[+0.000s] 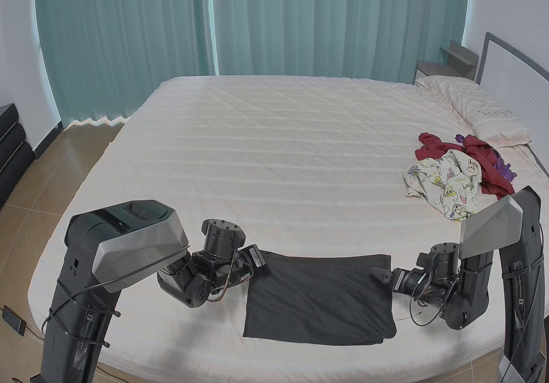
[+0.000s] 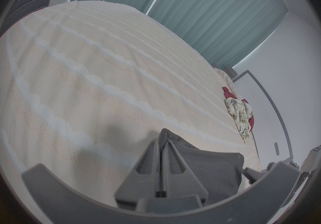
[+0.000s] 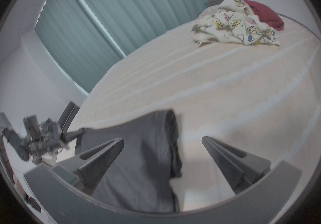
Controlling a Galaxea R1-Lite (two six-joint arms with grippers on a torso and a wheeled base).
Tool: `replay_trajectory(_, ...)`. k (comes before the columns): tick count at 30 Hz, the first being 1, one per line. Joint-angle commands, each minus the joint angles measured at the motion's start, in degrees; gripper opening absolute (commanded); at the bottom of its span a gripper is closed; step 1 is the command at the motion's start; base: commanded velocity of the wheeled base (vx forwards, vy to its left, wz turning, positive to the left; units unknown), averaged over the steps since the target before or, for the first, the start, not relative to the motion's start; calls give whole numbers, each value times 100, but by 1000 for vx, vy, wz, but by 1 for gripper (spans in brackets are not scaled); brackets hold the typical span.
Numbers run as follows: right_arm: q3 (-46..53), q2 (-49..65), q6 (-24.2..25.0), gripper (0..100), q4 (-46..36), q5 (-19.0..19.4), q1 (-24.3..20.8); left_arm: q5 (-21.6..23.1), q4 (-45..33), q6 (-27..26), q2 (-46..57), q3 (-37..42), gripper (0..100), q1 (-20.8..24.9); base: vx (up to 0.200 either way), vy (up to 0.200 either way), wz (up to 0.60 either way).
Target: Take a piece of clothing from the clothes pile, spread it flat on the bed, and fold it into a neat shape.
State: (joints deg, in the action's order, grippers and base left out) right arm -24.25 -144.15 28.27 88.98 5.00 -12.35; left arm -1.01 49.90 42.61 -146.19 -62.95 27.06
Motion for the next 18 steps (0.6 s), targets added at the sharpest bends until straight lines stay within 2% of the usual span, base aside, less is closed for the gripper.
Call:
replay_trajectory(1, 421, 45, -278, 100, 67, 335, -233, -4, 3, 2, 3, 2, 0, -8, 0, 0, 0)
replay_trajectory(11, 333, -69, -419, 100, -21, 344, -435, -4, 3, -7, 3, 2, 0, 1, 0, 0, 0)
replay_trajectory(18, 175, 28, -480, 100, -548, 282, -514, -4, 3, -7, 3, 2, 0, -8, 0, 0, 0)
